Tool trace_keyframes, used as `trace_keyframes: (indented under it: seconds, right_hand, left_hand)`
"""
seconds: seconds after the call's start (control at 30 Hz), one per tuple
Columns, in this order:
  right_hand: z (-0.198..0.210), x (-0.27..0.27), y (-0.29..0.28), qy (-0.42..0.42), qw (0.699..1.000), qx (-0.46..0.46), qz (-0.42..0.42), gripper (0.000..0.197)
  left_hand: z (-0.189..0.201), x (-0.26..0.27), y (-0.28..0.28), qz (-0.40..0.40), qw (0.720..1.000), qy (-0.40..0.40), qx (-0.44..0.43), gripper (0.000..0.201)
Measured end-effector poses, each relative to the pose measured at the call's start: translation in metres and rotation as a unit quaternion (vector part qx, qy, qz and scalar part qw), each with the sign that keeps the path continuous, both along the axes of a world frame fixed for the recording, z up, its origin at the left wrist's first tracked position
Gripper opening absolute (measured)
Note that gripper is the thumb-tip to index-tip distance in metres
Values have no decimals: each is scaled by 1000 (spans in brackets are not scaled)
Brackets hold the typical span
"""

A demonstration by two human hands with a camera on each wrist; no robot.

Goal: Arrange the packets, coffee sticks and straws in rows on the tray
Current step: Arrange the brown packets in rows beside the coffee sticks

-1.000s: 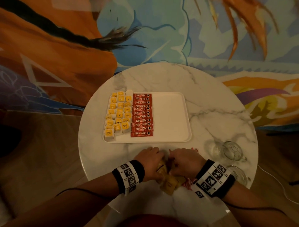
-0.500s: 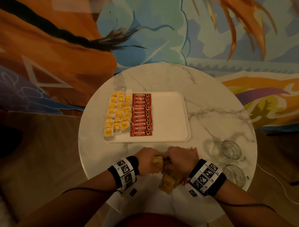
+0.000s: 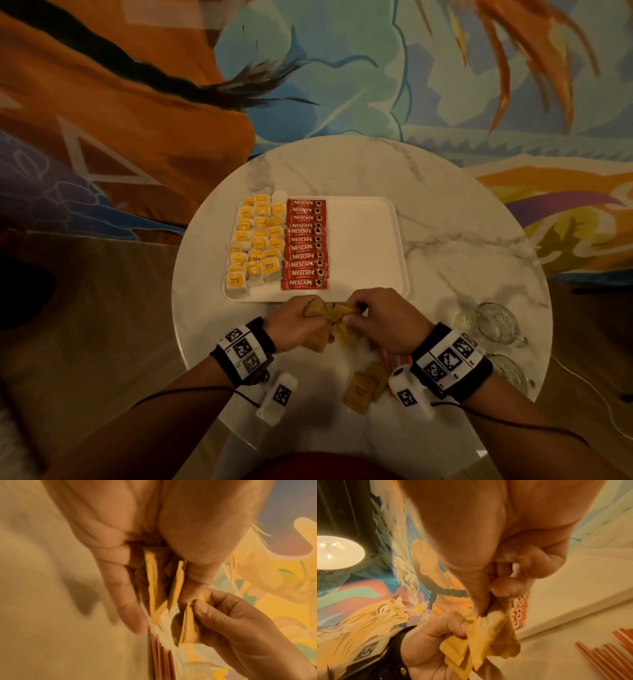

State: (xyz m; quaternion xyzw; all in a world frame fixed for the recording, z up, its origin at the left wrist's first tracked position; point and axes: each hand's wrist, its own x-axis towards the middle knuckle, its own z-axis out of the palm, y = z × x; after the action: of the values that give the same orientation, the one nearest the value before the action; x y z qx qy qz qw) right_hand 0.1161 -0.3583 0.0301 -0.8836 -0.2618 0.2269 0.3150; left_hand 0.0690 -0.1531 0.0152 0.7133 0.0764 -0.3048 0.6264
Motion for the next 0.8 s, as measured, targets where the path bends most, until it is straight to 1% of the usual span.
trace_keyframes:
  seconds: [0.07,0.17,0.2,0.3,0.37,0.5,0.6,0.67,0.73,0.8]
  right_hand:
    - [2,3,1,-6,1000,15,-15,11]
    - [6,7,3,8,999,41,-34,10]
    - [7,9,4,18,997,55,-42,9]
    - [9,12,9,55,991,107,-63,8]
    - [10,13,13,62,988,125,-66,10]
    - [9,15,20,64,986,133,-81,11]
    - [7,18,24,39,988,121,-85,9]
    - [6,20,25,26,989,118,-85,6]
    - [6,23,27,15,989,117,-84,3]
    - [6,24,30,20,988,126,-87,1]
  left_hand:
    - [2,2,0,45,998,18,-35,10]
    - [3,6,3,120,989,42,-77,18]
    - [3,7,4,135,986,43,-83,22]
    - [6,11,6,139,983,49,-107,30]
    - [8,11,4,151,978,59,-134,31]
    - [13,12,5,157,969,65,-177,28]
    - [16,13,7,153,964,69,-204,23]
    - [16,13,9,138,966,61,-209,25]
    - [15,14,11,111,973,40,-196,25]
    - [15,15,13,103,977,24,-183,24]
